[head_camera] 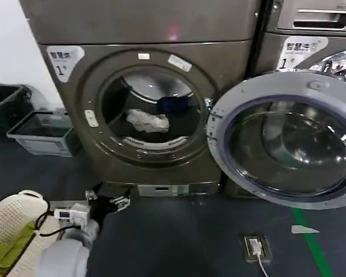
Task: Grasp the clothes from the dryer.
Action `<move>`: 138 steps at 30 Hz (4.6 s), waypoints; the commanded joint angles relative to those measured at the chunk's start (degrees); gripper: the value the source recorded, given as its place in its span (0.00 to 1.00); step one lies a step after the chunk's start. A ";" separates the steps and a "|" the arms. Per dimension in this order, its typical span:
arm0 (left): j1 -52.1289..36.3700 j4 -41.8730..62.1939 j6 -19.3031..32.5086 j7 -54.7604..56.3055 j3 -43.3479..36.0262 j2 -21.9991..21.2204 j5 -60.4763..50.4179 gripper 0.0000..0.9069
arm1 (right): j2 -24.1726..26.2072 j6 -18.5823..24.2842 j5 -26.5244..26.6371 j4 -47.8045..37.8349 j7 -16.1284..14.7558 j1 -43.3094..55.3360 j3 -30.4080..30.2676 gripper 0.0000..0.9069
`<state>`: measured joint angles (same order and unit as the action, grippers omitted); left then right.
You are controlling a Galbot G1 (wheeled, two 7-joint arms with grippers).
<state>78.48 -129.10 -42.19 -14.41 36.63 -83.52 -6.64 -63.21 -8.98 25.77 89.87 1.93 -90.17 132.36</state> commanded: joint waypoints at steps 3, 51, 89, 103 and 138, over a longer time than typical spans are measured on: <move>-0.02 -0.08 -2.81 0.11 -0.03 0.02 0.13 1.00 | -0.03 0.11 0.16 -0.04 0.02 -0.04 0.06 1.00; 0.68 -0.36 -2.81 0.99 -1.15 -0.42 -0.08 1.00 | -0.24 5.96 7.68 -1.73 2.42 -1.24 1.74 1.00; 0.18 0.66 -2.81 2.42 -1.27 -0.23 -1.06 1.00 | -0.19 5.82 7.64 -1.86 2.42 -2.01 2.25 1.00; 0.30 0.78 -2.81 1.83 -1.39 -0.39 -0.97 1.00 | -0.47 5.93 7.65 -2.29 2.47 -2.42 2.66 1.00; -24.96 25.85 -1.96 7.99 -3.63 -1.13 -3.86 1.00 | -1.04 8.48 6.40 -2.67 2.84 -0.60 -0.93 1.00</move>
<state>64.23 -115.66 -42.19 -7.34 33.30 -84.43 -9.11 -64.09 -0.70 32.20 87.18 4.73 -91.07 131.85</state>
